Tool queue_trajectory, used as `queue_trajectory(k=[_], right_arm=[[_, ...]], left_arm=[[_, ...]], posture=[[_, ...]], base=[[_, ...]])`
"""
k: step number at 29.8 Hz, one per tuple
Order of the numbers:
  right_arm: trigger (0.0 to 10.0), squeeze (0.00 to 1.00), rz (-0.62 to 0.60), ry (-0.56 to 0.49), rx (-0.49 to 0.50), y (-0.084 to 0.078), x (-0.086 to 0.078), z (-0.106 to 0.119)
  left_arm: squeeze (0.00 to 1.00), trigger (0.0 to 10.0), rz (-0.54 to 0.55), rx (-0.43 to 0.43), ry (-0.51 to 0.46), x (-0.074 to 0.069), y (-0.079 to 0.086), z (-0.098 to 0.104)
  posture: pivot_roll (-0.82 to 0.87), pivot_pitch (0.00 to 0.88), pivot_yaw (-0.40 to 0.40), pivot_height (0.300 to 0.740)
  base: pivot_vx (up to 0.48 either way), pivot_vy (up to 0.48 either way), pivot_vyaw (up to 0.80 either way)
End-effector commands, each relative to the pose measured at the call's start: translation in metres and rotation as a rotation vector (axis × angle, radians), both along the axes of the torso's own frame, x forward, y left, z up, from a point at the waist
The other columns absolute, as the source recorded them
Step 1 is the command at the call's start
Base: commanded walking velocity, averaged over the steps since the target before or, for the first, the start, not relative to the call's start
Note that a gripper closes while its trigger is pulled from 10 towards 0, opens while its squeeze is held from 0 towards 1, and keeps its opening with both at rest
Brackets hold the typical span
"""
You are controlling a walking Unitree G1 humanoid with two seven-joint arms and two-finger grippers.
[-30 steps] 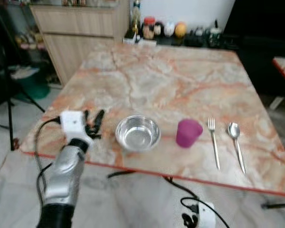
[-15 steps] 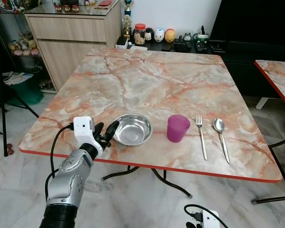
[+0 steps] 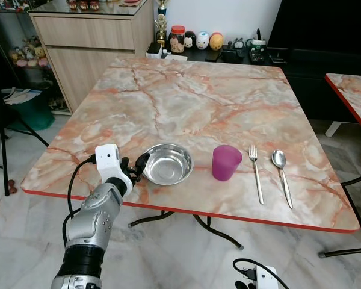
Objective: Setting the table
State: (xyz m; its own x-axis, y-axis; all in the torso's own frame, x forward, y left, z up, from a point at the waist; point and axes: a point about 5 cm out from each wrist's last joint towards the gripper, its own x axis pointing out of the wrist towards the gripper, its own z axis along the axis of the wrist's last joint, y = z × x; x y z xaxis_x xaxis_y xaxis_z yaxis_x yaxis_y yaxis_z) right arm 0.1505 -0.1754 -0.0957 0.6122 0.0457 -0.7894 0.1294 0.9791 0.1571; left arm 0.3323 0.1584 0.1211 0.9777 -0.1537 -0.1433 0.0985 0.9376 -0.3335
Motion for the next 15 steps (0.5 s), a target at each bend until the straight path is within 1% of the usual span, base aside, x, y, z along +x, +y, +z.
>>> queue_trajectory(k=[1, 4, 6, 10, 12, 15], right_arm=[[10.0, 0.00, -0.010, 0.006, -0.001, -0.001, 0.000, 0.000], [10.0, 0.00, -0.011, 0.005, 0.000, -0.001, 0.000, 0.000], [10.0, 0.00, -0.010, 0.006, 0.001, -0.001, 0.000, 0.000], [10.0, 0.00, -0.010, 0.006, 0.002, 0.000, 0.000, 0.000], [10.0, 0.00, -0.010, 0.006, 0.003, 0.000, 0.000, 0.000], [10.0, 0.00, -0.010, 0.006, 0.003, 0.000, 0.000, 0.000]], left_arm=[[0.00, 10.0, 0.024, 0.016, -0.006, 0.005, 0.001, 0.003], [0.00, 10.0, 0.021, 0.017, 0.005, 0.007, 0.000, 0.002], [0.00, 10.0, 0.010, -0.003, 0.031, 0.007, -0.004, -0.002], [0.00, 10.0, 0.000, 0.011, 0.048, 0.008, -0.006, -0.005], [0.00, 10.0, -0.002, 0.041, 0.058, 0.008, -0.006, -0.007], [0.00, 10.0, -0.003, 0.040, 0.065, 0.009, -0.007, -0.008]], posture=[[0.09, 0.000, -0.033, 0.740], [0.08, 0.000, -0.032, 0.740], [0.08, 0.000, -0.031, 0.740], [0.09, 0.000, -0.032, 0.740], [0.09, 0.000, -0.032, 0.740], [0.09, 0.000, -0.031, 0.740]], base=[[0.000, 0.000, 0.00], [0.000, 0.000, 0.00], [0.000, 0.000, 0.00], [0.000, 0.000, 0.00], [0.000, 0.000, 0.00], [0.000, 0.000, 0.00]])
